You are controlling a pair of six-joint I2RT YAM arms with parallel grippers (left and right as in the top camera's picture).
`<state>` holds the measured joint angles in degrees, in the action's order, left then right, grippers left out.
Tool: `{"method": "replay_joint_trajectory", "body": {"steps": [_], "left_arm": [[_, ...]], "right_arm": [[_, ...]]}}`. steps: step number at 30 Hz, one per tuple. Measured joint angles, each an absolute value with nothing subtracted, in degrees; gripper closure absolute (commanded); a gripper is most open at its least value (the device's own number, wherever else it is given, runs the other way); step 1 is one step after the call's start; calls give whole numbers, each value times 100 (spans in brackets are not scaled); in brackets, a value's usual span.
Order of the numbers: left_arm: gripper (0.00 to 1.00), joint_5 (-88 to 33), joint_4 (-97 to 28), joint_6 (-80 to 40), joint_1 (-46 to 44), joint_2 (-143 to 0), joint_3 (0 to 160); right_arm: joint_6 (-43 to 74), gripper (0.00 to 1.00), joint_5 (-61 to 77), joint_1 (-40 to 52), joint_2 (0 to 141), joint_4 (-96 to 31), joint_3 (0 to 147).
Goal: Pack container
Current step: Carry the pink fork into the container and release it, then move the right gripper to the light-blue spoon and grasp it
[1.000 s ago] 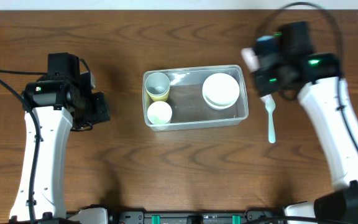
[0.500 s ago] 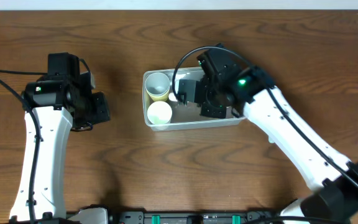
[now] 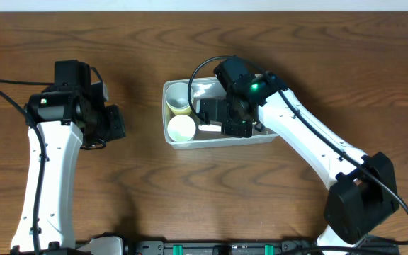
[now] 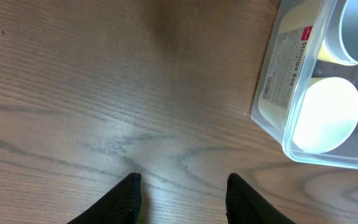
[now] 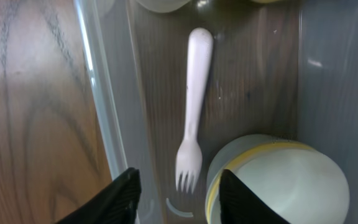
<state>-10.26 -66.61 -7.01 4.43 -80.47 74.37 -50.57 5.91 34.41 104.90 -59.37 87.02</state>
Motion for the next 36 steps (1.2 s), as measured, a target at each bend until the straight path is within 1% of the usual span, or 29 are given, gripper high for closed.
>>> {"method": "replay_joint_trajectory", "body": {"steps": [2, 5, 8, 12, 15, 17, 20, 22, 25, 27, 30, 32, 36], "left_arm": [[55, -1028, -6661, -701, 443, -8047, 7437], [55, -1028, -6661, -701, 443, -8047, 7437], [55, -1028, -6661, -701, 443, -8047, 7437], [55, -1028, -6661, -701, 443, -8047, 7437], [55, -1028, -6661, -701, 443, -8047, 7437], [55, -1028, -6663, -701, 443, -8047, 7437], [55, -1028, -6663, -701, 443, -8047, 7437], [54, -1028, -6670, -701, 443, -8047, 7437], [55, -1031, -6702, -701, 443, -8047, 7437], [55, -1031, -6711, -701, 443, -8047, 7437], [55, -1028, -6711, -701, 443, -8047, 7437], [55, -1028, -6711, -701, 443, -8047, 7437], [55, -1028, -6711, -701, 443, -8047, 7437]], "right_arm": [[-5054, 55, 593, 3441, 10488, -5959, 8702], [-4967, 58, 593, 3441, 10488, -5986, 8702], [-4731, 57, 593, 3441, 10460, -5927, 8702], [-4117, 55, 447, 3413, 10136, -5730, 8705], [-3354, 49, 161, 3247, 9594, -5478, 8715], [-2700, 48, -36, 2976, 9157, -5328, 8744], [-1546, 46, -200, 2327, 8549, -5306, 8833], [-869, 46, -207, 1811, 8289, -5454, 8879], [-45, 43, -119, 926, 8134, -5833, 8908], [276, 43, 19, 454, 8200, -6128, 8906], [543, 41, 165, -16, 8436, -6510, 8875], [609, 41, 224, -176, 8654, -6667, 8788], [460, 41, 456, -207, 9150, -6729, 8562]]}}
